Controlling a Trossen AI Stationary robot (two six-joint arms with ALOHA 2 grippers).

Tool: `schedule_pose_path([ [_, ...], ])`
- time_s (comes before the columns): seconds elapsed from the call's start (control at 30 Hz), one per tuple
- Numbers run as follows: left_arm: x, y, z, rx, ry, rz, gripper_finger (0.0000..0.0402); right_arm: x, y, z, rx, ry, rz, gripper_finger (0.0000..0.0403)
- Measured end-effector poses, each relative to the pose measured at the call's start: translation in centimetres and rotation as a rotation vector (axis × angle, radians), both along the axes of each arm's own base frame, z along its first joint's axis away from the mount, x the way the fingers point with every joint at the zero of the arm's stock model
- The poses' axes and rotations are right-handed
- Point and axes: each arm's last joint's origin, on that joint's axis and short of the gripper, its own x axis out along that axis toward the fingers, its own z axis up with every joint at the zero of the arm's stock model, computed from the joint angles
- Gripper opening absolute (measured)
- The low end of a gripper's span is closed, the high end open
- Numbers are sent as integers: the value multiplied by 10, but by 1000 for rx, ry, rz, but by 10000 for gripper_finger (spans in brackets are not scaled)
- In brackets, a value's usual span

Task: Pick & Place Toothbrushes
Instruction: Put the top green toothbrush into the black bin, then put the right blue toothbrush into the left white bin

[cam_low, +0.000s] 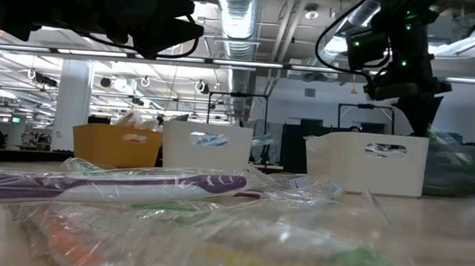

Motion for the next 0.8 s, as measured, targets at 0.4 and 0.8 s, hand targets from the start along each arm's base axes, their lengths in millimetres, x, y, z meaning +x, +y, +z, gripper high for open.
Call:
schedule_pose_path([
  [0.4,0,0,0,1,1,0,249,4,1,0,-17,-30,7,54],
  [0.8,0,0,0,1,3,0,249,4,1,0,-21,-31,-6,145],
])
